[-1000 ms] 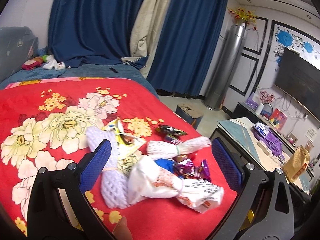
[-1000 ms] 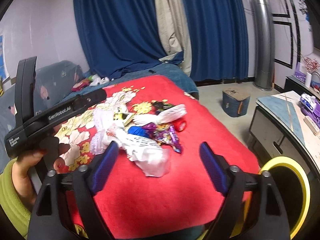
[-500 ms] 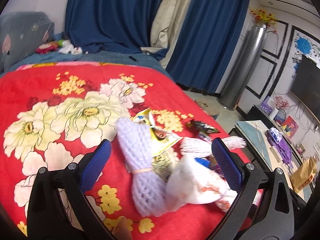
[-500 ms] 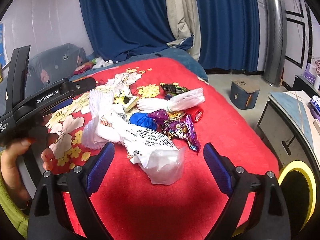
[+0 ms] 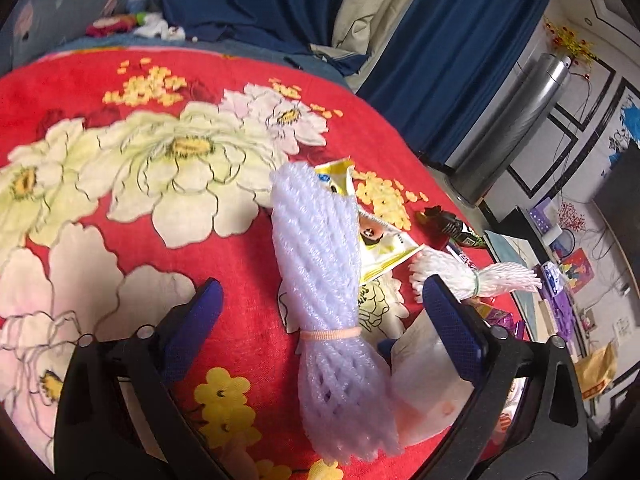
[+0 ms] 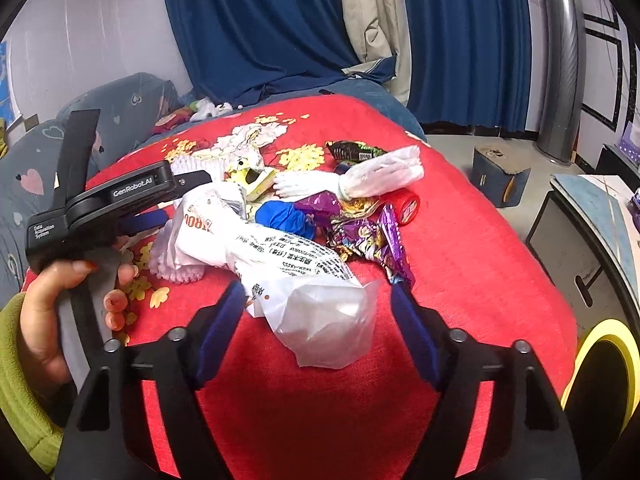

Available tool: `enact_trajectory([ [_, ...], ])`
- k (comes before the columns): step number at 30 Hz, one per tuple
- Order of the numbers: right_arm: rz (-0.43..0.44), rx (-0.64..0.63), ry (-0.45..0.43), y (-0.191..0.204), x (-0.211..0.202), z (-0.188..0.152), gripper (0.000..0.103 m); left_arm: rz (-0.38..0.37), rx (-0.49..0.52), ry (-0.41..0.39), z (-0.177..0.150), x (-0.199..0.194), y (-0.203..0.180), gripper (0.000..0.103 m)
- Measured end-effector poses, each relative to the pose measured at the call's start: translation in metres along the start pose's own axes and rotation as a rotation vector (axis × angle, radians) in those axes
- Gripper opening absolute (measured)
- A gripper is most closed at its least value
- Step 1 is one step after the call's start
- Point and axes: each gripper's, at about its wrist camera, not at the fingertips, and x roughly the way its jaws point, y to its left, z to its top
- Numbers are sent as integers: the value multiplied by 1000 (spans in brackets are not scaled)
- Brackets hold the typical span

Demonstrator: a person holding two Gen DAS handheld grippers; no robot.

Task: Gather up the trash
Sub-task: 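Grasp the white foam net with the left tool while the right tool grasps the white printed bag, then carry the foam net and white printed bag with both tools to the bin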

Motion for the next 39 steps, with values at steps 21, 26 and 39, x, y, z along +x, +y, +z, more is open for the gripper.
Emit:
enact_trajectory([
  [21, 10, -54, -46, 13, -23, -16, 44, -32, 16, -48, 2, -22, 1, 21],
  [26, 27, -38, -77, 11, -37, -12, 44, -43, 73, -115, 9, -44, -12, 21],
  [39, -22, 46, -151, -22, -79, -4, 44, -111, 184, -198, 7, -79, -50, 21],
])
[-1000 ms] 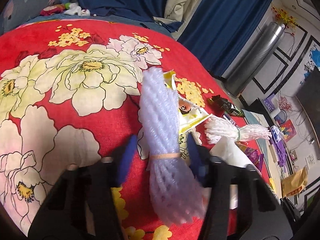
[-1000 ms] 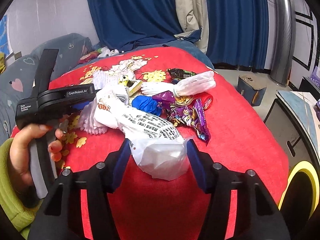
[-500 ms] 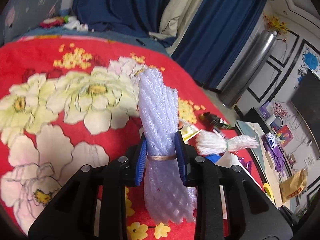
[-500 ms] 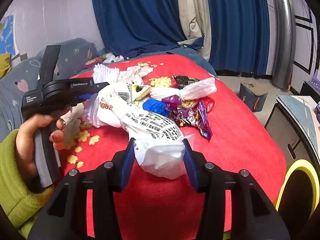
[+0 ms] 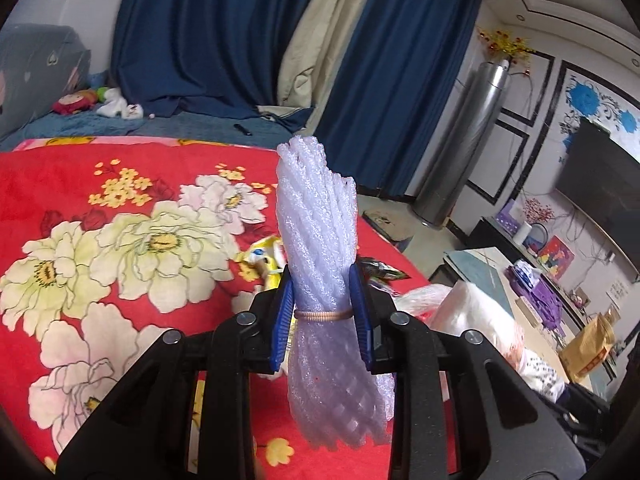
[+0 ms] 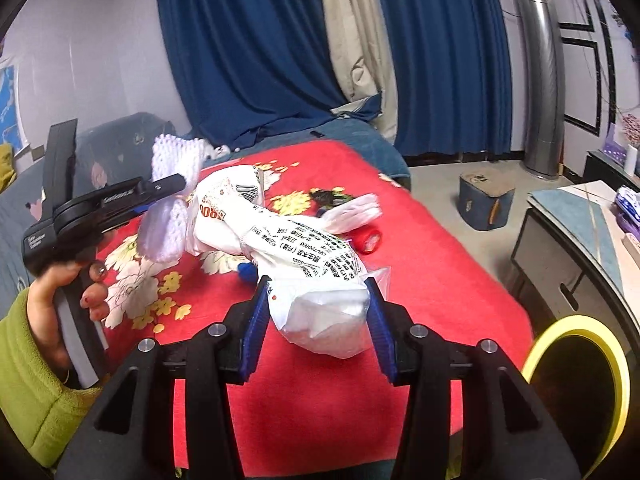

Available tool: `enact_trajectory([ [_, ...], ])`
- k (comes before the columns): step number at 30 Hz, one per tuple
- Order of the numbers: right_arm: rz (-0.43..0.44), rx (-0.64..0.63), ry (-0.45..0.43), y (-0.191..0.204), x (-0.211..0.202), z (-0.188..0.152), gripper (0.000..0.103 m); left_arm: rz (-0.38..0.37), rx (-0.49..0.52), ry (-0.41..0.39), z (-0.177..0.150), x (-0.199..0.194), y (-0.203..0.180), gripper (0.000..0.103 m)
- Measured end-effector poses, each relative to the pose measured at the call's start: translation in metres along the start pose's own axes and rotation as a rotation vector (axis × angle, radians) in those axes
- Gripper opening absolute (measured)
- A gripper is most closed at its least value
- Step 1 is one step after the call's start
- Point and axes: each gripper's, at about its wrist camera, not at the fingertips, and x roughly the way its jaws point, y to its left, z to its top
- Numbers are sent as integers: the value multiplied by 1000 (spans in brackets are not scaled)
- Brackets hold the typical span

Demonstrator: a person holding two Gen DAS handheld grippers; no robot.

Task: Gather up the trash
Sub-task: 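Carry the foam net and white printed bag with both tools to the bin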

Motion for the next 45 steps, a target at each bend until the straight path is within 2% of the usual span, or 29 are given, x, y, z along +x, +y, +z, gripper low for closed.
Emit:
enact_trajectory([
  [24, -116, 76, -72, -45, -54, -7, 44, -152, 128, 22, -18, -12, -62, 21],
  [45, -276, 192, -120, -108, -100, -28, 44, -301, 263, 93, -61, -14, -128, 21],
])
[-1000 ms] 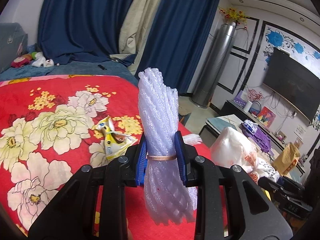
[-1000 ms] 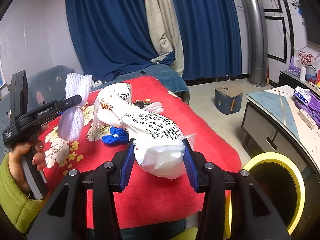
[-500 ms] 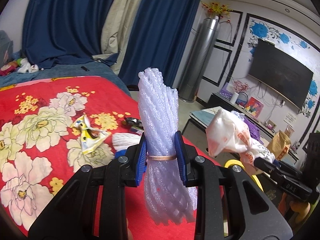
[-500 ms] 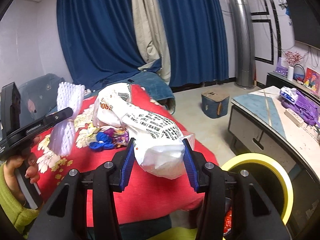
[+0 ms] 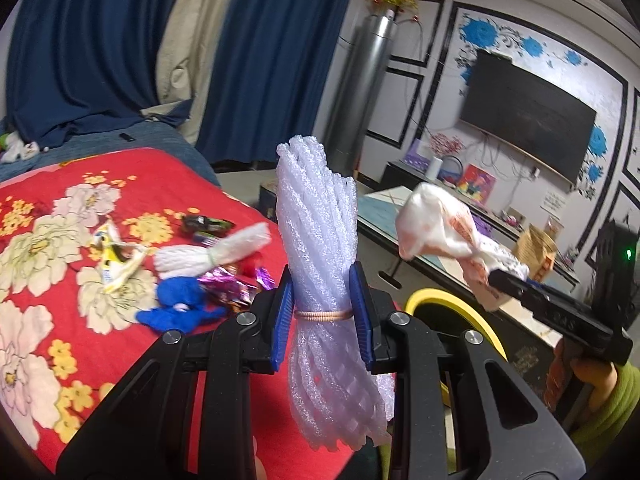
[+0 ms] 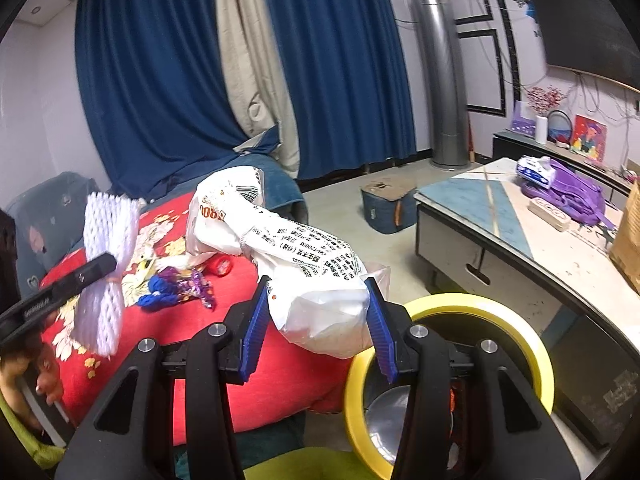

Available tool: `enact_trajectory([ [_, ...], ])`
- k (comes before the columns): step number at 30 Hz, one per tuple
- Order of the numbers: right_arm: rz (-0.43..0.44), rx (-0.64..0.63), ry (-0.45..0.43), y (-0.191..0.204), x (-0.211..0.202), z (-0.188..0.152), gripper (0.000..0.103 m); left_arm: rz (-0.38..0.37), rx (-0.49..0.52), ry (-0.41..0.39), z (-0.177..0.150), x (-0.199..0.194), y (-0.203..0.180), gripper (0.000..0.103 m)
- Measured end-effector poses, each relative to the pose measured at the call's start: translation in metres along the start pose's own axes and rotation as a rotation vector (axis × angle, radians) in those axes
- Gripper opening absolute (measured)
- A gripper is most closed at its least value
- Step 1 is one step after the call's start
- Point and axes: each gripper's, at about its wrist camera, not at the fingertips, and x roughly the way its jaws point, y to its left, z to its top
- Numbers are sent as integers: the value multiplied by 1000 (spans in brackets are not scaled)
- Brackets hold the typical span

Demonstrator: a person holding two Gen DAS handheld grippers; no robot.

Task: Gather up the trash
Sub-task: 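Carry the foam net and white printed bag with both tools to the bin, then open the right tool over the bin while the left tool releases the foam net into it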

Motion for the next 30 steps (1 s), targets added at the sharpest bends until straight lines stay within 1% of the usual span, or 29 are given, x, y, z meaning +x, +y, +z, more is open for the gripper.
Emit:
enact_trajectory([
  [9, -53, 42, -13, -25, -9, -4, 44, -34, 38, 29, -8, 11, -23, 21],
  [19, -117, 91, -11, -53, -15, -13, 44, -104, 90, 72, -20, 32, -55, 21],
  [30, -220, 178, 47, -94, -14, -36, 44, -188, 166, 140, -34, 64, -97, 21],
])
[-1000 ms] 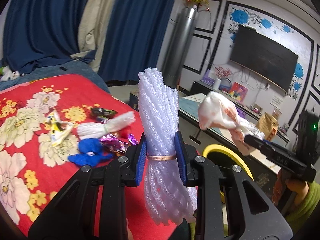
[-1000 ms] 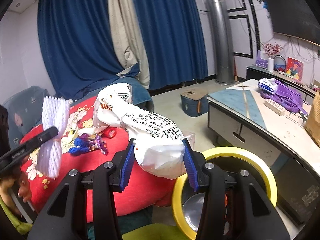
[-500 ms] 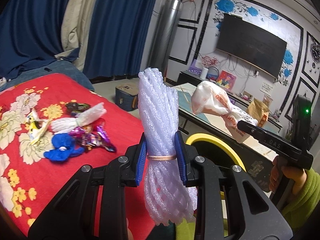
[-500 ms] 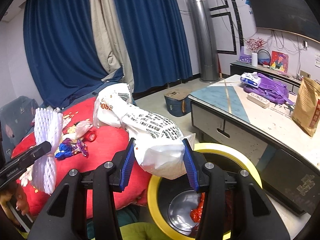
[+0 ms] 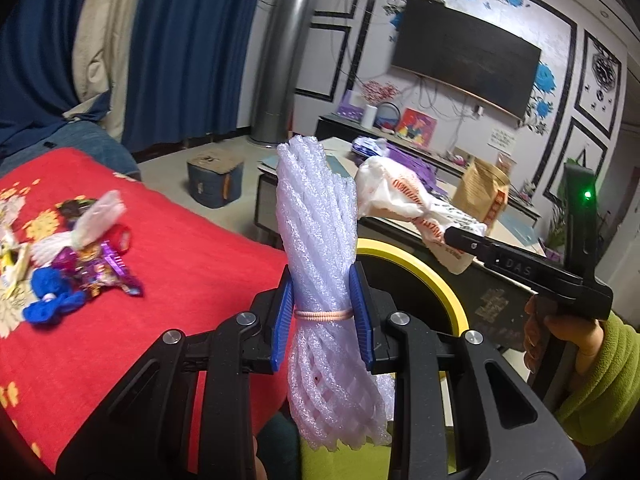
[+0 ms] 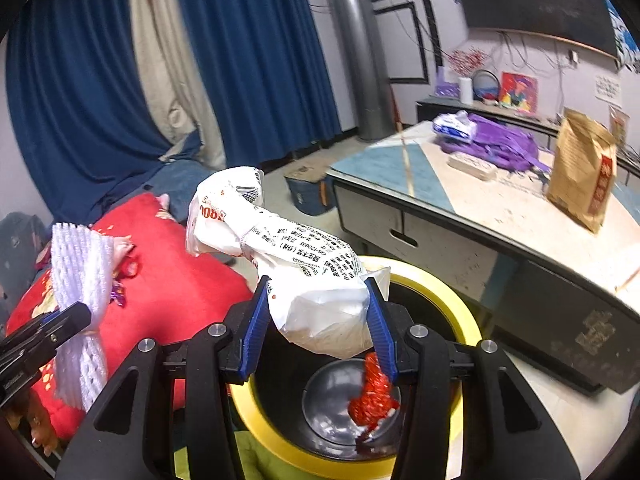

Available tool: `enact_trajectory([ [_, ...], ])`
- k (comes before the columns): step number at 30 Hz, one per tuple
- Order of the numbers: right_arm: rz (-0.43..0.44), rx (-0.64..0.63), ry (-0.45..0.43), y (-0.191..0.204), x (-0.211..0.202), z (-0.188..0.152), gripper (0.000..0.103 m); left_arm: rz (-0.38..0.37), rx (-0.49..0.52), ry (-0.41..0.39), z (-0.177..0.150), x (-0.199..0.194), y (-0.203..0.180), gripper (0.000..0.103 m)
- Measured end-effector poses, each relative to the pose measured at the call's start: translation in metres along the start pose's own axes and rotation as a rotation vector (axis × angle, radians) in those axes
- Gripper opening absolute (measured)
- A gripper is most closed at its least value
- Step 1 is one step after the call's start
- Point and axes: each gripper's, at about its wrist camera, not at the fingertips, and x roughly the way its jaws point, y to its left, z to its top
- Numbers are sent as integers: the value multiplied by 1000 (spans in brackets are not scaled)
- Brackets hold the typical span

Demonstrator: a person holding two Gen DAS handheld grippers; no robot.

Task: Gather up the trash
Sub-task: 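Open the right tool over the bin while the left tool releases the foam net into it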

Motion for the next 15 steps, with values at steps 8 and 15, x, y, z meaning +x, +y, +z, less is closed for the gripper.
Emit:
enact_trajectory([
  [8, -50, 38, 29, -22, 7, -9, 44, -50, 58, 39, 1, 30, -28, 21],
  [15, -88, 85, 53, -40, 11, -14, 44, -80, 76, 94, -3, 57, -38, 21],
])
